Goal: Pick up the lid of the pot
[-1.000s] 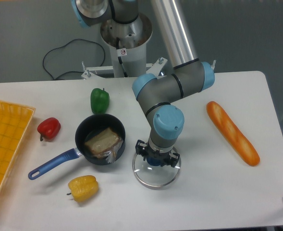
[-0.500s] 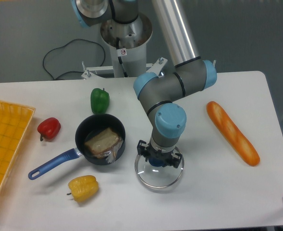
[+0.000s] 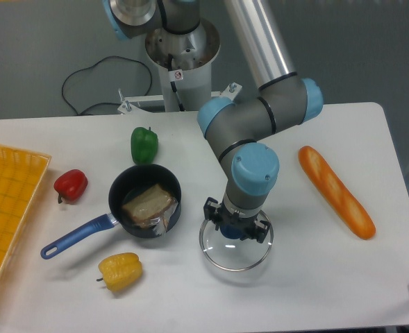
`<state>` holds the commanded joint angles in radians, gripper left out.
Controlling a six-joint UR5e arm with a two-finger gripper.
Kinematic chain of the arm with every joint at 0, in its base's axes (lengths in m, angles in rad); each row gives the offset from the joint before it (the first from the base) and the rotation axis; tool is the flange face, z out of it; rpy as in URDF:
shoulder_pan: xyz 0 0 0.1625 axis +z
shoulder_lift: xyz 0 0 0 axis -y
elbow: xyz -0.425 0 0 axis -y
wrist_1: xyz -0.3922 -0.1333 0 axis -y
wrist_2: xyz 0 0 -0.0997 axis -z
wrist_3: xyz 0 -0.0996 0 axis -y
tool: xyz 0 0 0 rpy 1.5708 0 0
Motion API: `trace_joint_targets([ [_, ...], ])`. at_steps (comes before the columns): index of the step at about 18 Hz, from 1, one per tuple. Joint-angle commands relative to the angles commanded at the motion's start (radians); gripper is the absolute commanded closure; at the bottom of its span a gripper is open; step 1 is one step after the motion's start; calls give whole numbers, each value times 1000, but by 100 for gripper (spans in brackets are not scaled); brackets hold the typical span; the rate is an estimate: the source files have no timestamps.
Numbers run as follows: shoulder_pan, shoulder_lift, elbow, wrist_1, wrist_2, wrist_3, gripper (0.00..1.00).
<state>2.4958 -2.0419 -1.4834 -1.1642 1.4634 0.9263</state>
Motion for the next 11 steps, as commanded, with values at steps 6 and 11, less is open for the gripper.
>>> trace_joint_targets([
  [6,-20,61,31,-46,-66,28,57],
  [11,-84,57,32,-42,-74,28,57],
])
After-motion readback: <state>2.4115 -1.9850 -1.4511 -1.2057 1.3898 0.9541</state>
